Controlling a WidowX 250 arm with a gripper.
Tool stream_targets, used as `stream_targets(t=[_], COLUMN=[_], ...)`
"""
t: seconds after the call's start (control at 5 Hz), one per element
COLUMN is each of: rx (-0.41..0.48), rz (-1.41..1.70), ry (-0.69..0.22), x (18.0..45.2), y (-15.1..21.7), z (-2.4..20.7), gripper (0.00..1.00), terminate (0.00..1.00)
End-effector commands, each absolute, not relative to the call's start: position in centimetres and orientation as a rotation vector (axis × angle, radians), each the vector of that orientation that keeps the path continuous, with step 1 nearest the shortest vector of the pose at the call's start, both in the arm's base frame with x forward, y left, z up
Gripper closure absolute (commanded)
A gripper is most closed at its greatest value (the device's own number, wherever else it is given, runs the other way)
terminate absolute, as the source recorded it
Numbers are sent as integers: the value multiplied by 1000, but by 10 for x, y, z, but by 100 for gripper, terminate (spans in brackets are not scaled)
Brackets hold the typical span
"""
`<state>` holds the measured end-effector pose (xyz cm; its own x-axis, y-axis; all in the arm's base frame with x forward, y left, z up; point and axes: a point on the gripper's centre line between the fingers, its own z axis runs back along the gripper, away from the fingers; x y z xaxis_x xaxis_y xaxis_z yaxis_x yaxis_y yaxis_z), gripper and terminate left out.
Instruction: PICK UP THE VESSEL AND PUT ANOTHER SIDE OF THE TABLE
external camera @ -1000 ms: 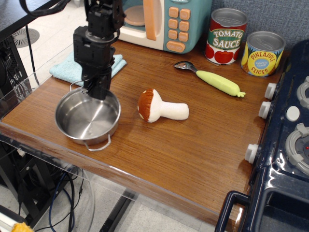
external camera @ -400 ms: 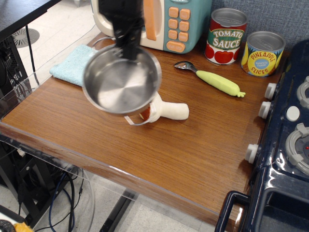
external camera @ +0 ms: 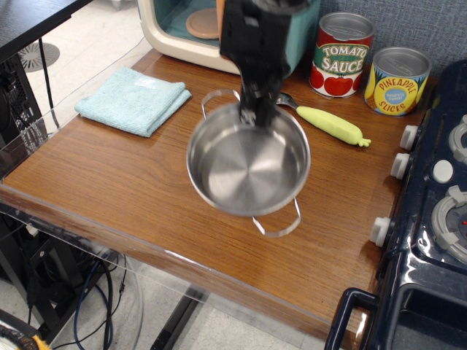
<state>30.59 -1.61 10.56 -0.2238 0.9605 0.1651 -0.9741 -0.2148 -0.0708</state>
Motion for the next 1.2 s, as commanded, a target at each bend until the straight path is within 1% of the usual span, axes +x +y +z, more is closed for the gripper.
stream_targets(t=[0.0, 0.4, 0.6, 0.8, 1.0], rx=[127, 139, 156, 172, 179], rz=[1712, 1673, 1652, 1671, 1682], ry=[-189, -100, -89, -87, -79], x=[305, 308, 312, 314, 314], y=[-44, -56, -61, -62, -60], z=[77, 49, 37, 34, 35], gripper=[100, 100, 100, 0, 0], terminate=[0, 0, 0, 0, 0])
